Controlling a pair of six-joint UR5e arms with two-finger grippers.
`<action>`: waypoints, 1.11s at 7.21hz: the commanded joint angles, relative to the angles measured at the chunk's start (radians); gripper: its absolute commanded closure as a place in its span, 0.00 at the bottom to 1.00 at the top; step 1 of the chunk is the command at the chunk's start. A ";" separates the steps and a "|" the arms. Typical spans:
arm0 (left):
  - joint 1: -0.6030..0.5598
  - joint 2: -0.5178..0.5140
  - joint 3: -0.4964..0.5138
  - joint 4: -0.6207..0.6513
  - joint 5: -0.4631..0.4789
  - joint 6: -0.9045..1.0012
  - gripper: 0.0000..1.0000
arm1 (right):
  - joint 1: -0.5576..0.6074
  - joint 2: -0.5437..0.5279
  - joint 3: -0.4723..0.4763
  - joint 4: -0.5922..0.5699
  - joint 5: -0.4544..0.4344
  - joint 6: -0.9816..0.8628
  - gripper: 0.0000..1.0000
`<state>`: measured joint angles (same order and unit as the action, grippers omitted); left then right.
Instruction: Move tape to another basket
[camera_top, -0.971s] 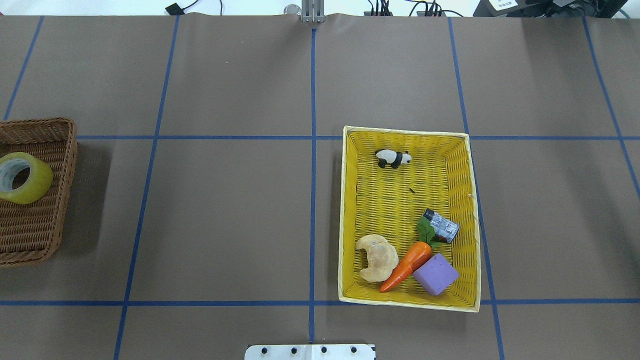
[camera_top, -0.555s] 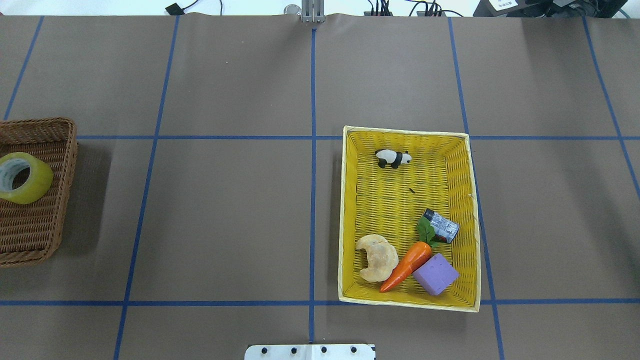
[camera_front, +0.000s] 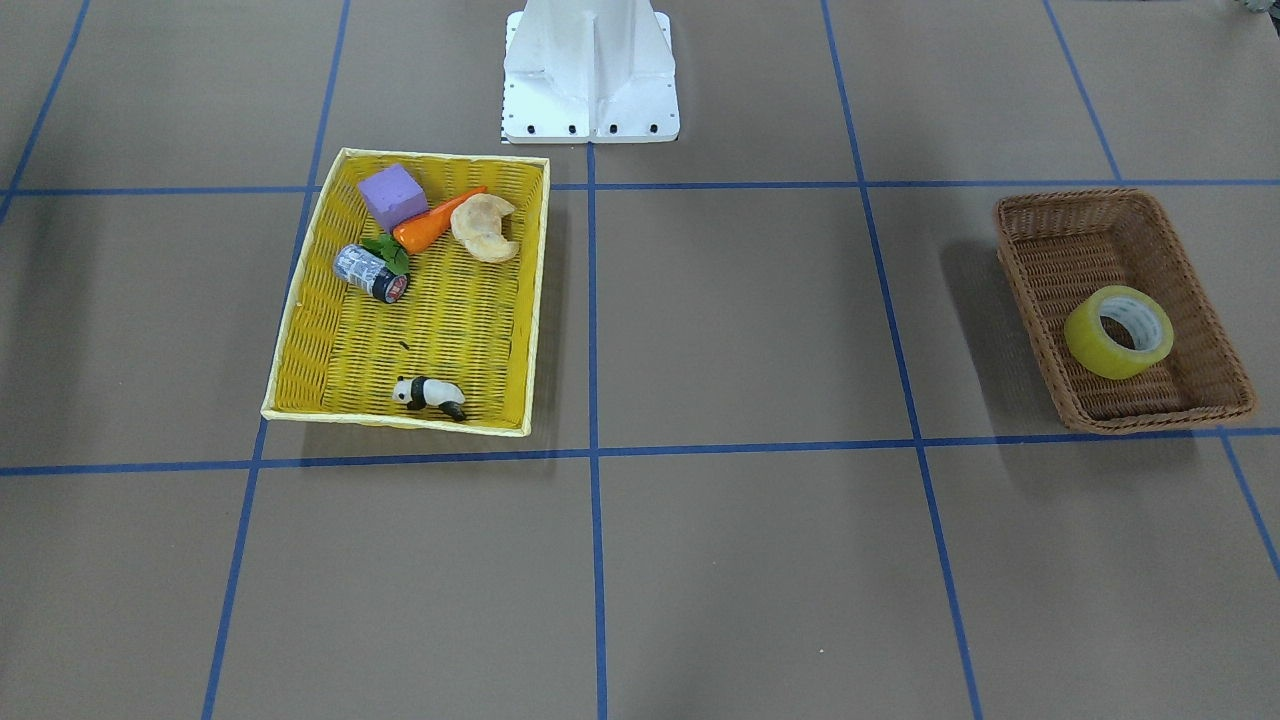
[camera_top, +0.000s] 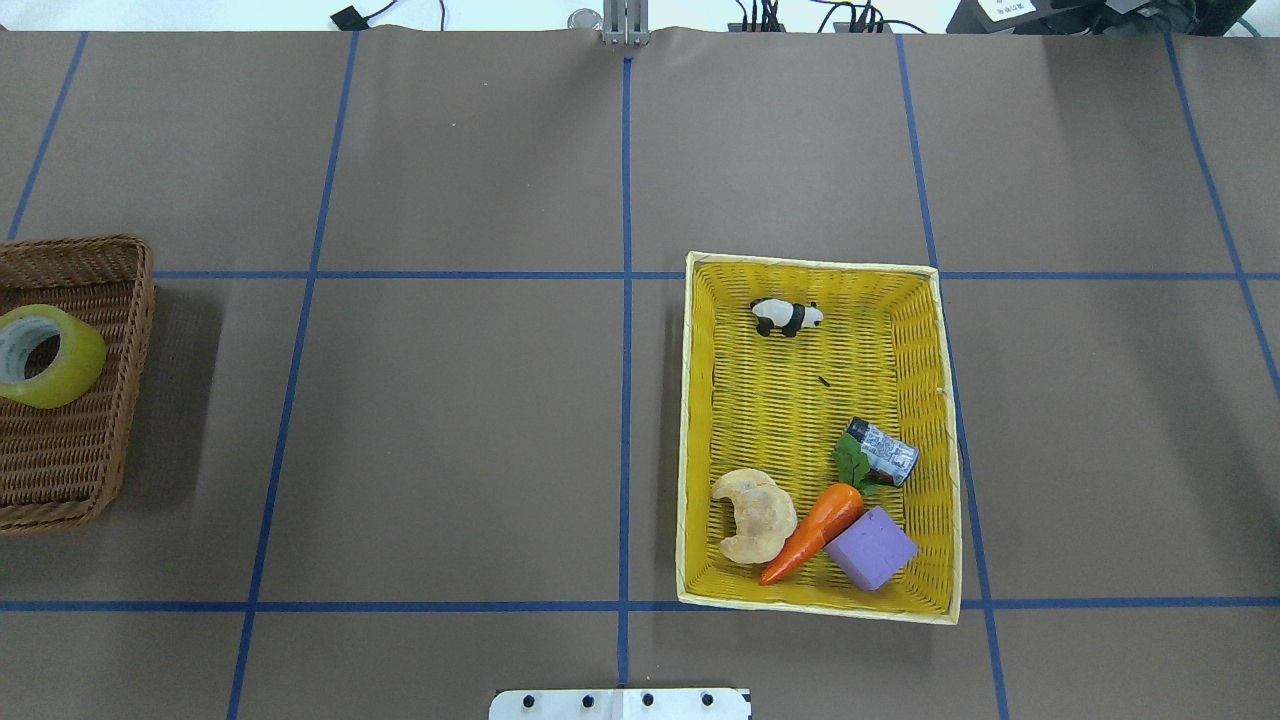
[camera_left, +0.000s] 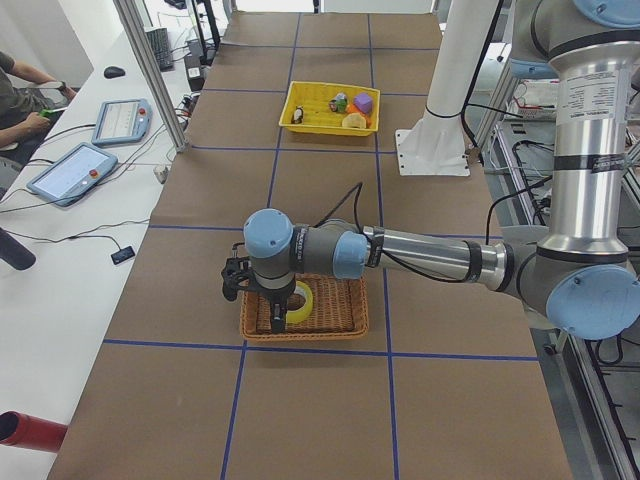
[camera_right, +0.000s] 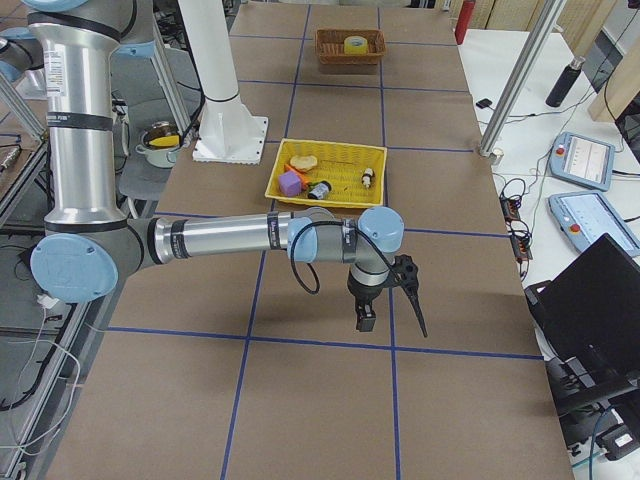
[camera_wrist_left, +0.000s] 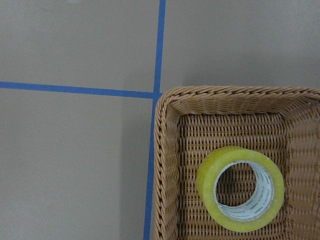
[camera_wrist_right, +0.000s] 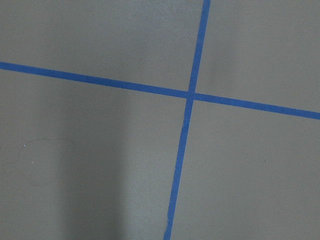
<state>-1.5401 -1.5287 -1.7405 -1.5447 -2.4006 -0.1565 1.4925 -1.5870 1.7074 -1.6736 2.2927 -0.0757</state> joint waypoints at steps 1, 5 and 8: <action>0.000 0.001 0.001 0.000 0.001 0.002 0.02 | 0.000 -0.004 0.006 0.000 0.001 0.001 0.00; 0.002 -0.002 -0.001 -0.003 0.000 0.000 0.02 | 0.000 -0.008 0.009 0.000 0.002 -0.006 0.00; 0.002 -0.002 0.006 -0.002 0.000 0.002 0.02 | 0.000 -0.008 0.011 0.002 0.002 -0.006 0.00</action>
<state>-1.5386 -1.5309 -1.7374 -1.5475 -2.4007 -0.1562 1.4925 -1.5953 1.7178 -1.6726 2.2948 -0.0813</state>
